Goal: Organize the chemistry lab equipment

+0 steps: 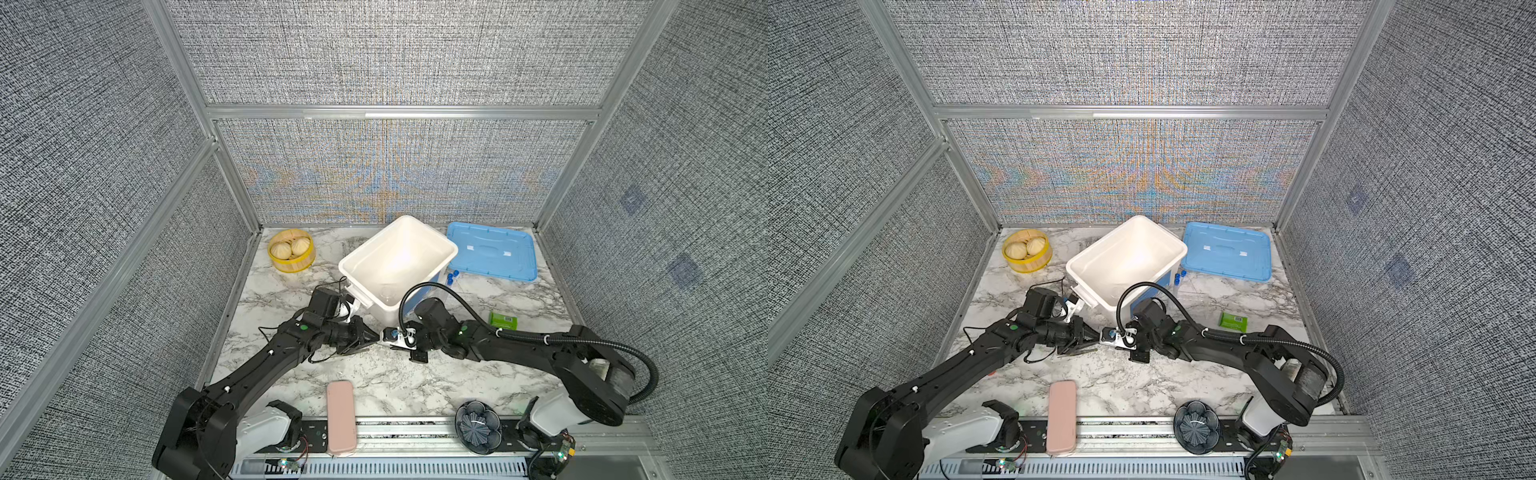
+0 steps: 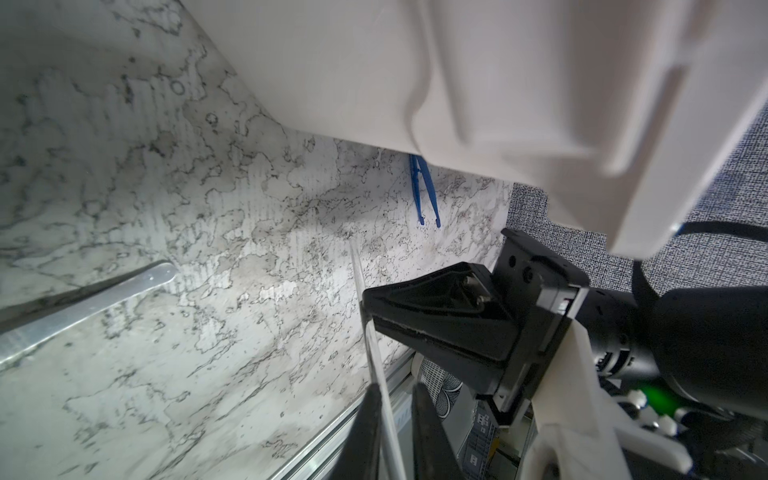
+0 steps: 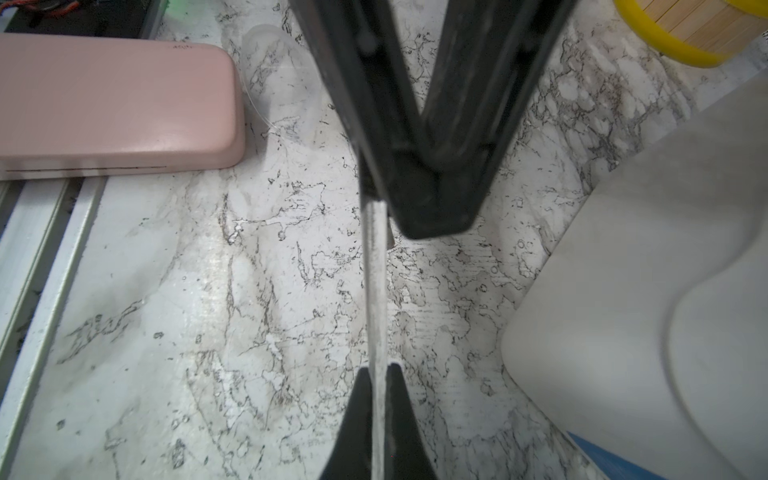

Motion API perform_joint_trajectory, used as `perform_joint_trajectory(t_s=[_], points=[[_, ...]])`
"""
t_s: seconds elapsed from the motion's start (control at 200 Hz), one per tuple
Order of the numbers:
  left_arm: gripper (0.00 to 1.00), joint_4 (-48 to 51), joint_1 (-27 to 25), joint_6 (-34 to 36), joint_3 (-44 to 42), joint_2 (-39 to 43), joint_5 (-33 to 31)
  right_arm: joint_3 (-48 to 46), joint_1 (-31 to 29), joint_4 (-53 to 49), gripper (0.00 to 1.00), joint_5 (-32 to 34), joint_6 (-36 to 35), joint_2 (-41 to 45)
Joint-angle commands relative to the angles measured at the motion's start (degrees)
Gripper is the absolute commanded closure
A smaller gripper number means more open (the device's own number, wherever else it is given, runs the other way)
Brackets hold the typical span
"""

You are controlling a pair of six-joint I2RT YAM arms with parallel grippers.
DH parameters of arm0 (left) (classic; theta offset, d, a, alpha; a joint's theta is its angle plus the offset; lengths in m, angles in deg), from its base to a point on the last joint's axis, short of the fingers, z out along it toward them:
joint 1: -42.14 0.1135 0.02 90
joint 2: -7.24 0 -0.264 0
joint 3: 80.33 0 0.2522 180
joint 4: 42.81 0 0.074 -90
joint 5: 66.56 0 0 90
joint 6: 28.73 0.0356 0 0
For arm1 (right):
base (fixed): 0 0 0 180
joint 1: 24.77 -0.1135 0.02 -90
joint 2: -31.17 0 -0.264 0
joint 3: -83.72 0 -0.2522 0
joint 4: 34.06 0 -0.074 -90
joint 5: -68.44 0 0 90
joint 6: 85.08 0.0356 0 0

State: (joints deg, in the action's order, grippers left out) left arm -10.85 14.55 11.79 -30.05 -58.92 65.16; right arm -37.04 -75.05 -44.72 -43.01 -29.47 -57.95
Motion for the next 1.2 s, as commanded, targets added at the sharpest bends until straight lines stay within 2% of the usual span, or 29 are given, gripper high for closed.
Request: perform_joint_trajectory(t_s=[0.0, 0.07, 0.24, 0.305, 0.39, 0.48, 0.64, 0.775, 0.91, 0.96, 1.035, 1.11, 1.196], points=[[0.92, 1.4, 0.0, 1.6, 0.4, 0.5, 0.3, -0.1, -0.1, 1.8, 1.0, -1.2, 1.1, 0.3], [0.96, 2.8, 0.0, 2.0, 0.8, 0.7, 0.1, -0.7, 0.0, 2.3, 1.0, -1.4, 1.4, 0.9], [1.0, 5.6, 0.0, 2.9, 1.5, 3.3, -0.7, -2.5, -0.1, 3.4, 0.72, -4.9, 0.8, 3.3], [1.0, 7.6, 0.0, 3.6, 2.3, 3.9, -0.9, -3.0, -0.6, 3.5, 0.65, -5.2, 0.6, 4.1], [1.0, 9.5, 0.0, 3.8, 3.0, 4.9, -1.1, -2.6, -1.5, 2.5, 0.62, -5.5, 0.4, 4.6], [1.0, 10.2, 0.0, 3.8, 3.3, 6.2, -0.9, -2.7, -2.7, 3.5, 0.62, -2.7, 0.1, 5.3], [1.0, 10.5, 0.0, 2.9, 4.0, 8.0, 1.1, -0.8, -3.8, 2.8, 0.66, -0.2, -0.1, 5.7], [1.0, 11.1, 0.0, 3.2, 5.0, 9.1, 1.9, 0.9, -4.2, 2.3, 0.82, 0.7, 0.3, 7.0], [1.0, 10.8, 0.0, 2.6, 5.7, 10.0, 2.6, 4.1, -4.2, -3.2, 1.0, 1.0, -1.0, 8.8], [1.0, 9.6, -0.1, 2.2, 5.7, 10.7, 2.9, 5.6, -4.2, -5.6, 1.0, 2.5, -1.2, 9.4], [0.82, 9.2, 0.0, 1.8, 6.4, 11.3, 2.9, 7.5, -4.2, -8.6, 1.0, 4.7, -2.7, 10.4], [0.7, 9.6, 0.0, 1.8, 7.5, 11.8, 2.5, 9.1, -4.1, -11.0, 1.0, 6.5, -4.6, 11.5], [0.51, 9.8, 0.0, 1.8, 8.4, 12.3, 1.7, 11.1, -4.0, -14.2, 1.0, 8.8, -7.6, 13.2]])
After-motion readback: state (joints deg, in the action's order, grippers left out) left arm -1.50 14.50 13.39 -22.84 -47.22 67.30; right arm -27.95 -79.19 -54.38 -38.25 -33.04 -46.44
